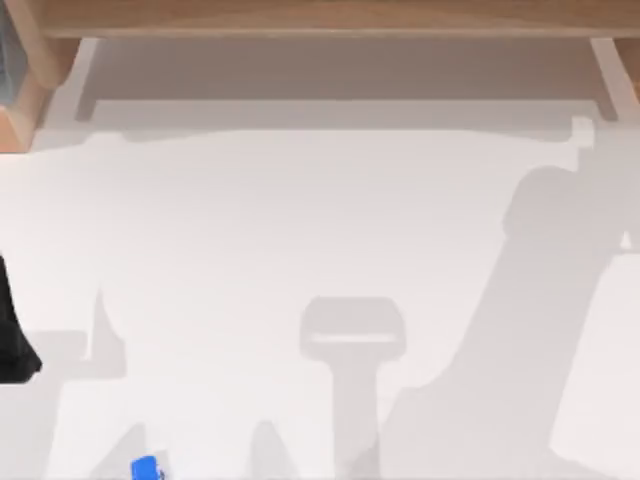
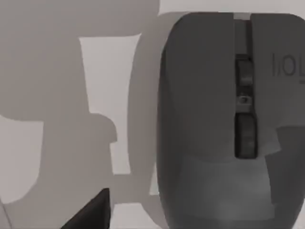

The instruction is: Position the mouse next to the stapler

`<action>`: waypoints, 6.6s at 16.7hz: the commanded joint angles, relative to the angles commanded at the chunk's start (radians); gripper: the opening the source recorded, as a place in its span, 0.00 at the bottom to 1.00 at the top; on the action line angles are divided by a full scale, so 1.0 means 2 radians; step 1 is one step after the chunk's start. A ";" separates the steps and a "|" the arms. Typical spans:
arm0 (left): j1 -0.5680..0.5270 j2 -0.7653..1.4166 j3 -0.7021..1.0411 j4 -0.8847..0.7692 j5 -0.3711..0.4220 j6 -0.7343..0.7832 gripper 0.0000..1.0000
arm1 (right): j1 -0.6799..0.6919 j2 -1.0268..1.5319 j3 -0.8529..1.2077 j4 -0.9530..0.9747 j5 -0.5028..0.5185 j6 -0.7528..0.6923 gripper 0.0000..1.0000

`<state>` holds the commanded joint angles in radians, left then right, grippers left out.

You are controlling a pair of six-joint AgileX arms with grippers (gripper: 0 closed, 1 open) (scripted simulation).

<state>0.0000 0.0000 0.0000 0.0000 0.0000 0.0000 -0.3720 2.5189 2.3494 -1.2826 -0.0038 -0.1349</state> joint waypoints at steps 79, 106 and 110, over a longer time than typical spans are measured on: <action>0.000 0.000 0.000 0.000 0.000 0.000 1.00 | 0.369 -0.268 -0.279 0.036 0.061 0.442 0.00; 0.000 0.000 0.000 0.000 0.000 0.000 1.00 | 0.815 -0.246 -0.445 0.162 0.054 0.710 0.00; 0.000 0.000 0.000 0.000 0.000 0.000 1.00 | 0.815 -0.249 -0.440 0.167 0.054 0.710 0.00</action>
<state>0.0000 0.0000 0.0000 0.0000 0.0000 0.0000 1.2586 2.0211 1.4685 -0.9489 0.1050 1.2855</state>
